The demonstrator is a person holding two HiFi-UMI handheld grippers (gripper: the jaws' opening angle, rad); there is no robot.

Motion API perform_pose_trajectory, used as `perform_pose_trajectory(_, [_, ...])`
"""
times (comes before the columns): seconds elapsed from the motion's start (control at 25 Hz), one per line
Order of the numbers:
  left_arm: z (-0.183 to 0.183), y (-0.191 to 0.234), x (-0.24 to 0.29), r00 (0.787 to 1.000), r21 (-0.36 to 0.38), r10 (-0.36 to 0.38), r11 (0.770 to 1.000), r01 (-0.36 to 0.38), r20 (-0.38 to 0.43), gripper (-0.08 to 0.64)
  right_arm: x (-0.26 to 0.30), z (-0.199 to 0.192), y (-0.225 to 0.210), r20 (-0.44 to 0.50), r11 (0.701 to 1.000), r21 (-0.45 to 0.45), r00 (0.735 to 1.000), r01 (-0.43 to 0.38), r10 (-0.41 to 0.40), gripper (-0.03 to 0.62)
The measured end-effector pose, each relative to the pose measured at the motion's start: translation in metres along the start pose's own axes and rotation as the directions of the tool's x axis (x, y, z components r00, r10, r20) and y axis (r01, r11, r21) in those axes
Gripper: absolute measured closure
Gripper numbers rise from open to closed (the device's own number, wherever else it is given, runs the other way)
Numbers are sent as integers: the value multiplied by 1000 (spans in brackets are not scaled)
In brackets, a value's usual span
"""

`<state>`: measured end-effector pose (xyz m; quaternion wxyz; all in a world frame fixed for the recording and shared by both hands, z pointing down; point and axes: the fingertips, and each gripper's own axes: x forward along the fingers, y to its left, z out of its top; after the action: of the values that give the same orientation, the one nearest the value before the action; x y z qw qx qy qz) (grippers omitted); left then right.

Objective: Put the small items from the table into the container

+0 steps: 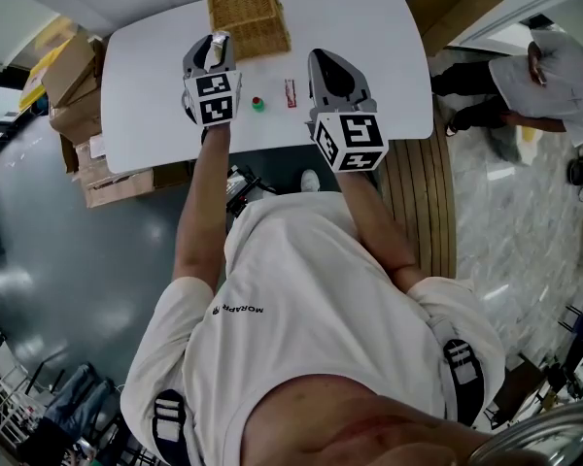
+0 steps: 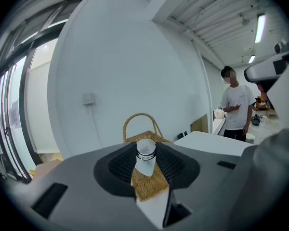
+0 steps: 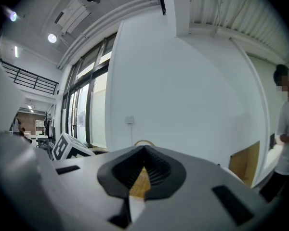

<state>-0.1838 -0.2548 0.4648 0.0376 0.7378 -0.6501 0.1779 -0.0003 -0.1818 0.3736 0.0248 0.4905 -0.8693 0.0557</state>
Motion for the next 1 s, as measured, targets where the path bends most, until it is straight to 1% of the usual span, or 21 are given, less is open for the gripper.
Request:
perform_pose_trajectory(0.28, [9,2,22,1000,-1,-23,1000,23,14,430,0,-1,-5,-2,1000,0,1000,13,-13,580])
perform_pose_trajectory(0.48, [15,7,39,1000,20,-25,999,25,13,430,0,-2,-8,-6,1000,3,1000,23,-23,580])
perform_pose_trajectory(0.6, [14,7,50,1000,37,-31,999,31,4,430,1,-3,-9,-7,1000,2,1000,26,-26,580])
perform_pose_trajectory(0.8, [10,9,64,999,36,-32,999,32,-10,430,2,-3,-12,-8,999,-3,999,33,-33,580])
perform_pose_trajectory(1.0, [11,9,80,999,64,-31,997,32,-10,430,1,-4,-17,-14,999,-4,999,44,-44,580])
